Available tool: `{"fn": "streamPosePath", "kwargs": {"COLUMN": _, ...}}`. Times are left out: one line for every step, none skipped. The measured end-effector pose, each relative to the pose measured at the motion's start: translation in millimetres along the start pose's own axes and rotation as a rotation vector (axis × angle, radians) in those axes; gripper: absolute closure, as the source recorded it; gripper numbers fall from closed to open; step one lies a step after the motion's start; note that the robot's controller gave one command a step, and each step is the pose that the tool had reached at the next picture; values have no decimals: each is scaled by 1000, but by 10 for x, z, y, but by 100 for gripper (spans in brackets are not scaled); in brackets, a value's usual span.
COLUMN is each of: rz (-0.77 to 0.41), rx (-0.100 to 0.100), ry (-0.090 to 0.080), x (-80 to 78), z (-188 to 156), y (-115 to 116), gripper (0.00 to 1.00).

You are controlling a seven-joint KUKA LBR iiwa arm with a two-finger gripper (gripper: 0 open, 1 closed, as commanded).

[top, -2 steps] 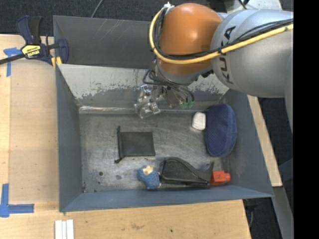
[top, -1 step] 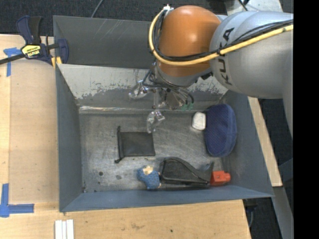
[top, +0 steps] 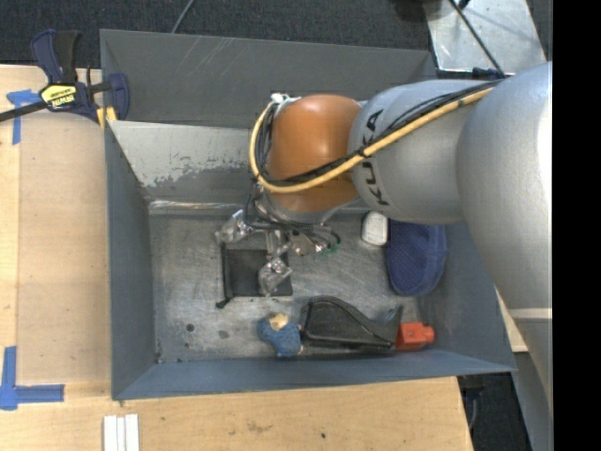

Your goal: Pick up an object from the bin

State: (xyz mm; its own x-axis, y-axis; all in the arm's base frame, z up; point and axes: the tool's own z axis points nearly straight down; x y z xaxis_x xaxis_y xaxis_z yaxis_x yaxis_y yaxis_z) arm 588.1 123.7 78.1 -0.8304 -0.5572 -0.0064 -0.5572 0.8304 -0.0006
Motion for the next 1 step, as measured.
{"fn": "streamPosePath", "kwargs": {"rz": 143, "rx": 9, "ry": -11, "x": 48, "z": 11, "y": 161, "gripper": 0}}
